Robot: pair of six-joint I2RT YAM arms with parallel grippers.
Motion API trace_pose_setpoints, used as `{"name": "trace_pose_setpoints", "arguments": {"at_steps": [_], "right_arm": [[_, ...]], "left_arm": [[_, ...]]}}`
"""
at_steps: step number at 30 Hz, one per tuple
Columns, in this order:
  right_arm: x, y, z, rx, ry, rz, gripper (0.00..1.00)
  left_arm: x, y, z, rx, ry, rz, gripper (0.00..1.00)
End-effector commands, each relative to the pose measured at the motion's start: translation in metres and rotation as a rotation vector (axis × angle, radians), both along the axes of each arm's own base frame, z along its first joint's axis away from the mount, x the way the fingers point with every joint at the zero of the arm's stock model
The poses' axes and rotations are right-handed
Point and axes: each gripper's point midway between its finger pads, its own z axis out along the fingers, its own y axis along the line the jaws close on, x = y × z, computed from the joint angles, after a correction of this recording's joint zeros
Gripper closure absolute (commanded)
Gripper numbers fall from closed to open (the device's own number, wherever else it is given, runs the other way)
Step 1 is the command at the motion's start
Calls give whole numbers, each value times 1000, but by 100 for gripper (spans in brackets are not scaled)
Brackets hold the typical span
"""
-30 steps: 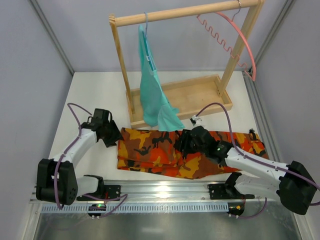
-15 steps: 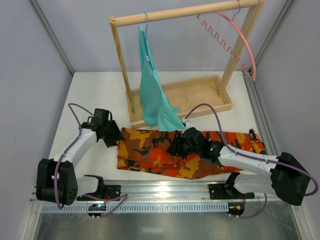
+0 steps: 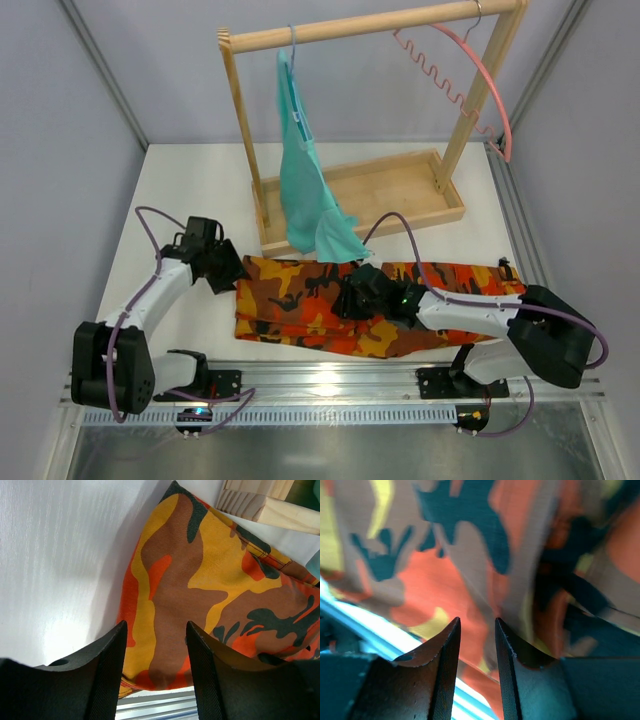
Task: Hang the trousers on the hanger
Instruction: Fold the trousers
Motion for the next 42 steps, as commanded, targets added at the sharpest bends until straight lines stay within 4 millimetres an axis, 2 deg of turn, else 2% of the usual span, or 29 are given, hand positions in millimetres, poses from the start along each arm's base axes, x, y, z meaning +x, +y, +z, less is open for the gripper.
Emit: {"name": "trace_pose_setpoints", "arguments": {"at_steps": [1,2,3,6,7,9,13,18,20,30,34,37,38,41,42], "right_arm": [[12,-23,7,-103,-56,-75,63],[14,-27,11,-111,-65,-83,62],[16,-28,25,-91,-88,-90,61],[17,-41,35,-120,-115,-97,54],[17,-44,42,-111,-129,-98,49],[17,-50,39,-118,-138,-83,43],[24,-42,45,-63,-169,-30,35],[35,-46,35,-89,-167,-24,33],[36,-42,34,-89,-164,-17,34],[35,-24,5,-65,-90,12,35],[40,-13,10,-42,-106,20,41],[43,-19,2,-91,-81,-13,58],[44,-19,1,-99,-77,-21,70],[44,-25,0,-128,-71,-42,87],[43,-33,2,-152,-70,-56,96]], "left_arm": [[11,-1,24,2,-69,-33,48],[11,0,26,9,-70,-35,48],[11,2,28,17,-73,-30,47],[11,2,32,21,-81,-30,45],[12,2,35,21,-89,-29,44],[12,3,36,24,-88,-26,42],[12,3,36,24,-89,-32,38],[14,3,41,29,-96,-34,36],[14,4,42,33,-98,-31,36],[20,7,45,48,-112,-4,35],[23,9,47,53,-118,8,35],[24,8,48,49,-120,11,35],[24,8,47,49,-118,11,35],[24,8,48,51,-127,8,33],[26,9,52,55,-140,-2,33]]}}
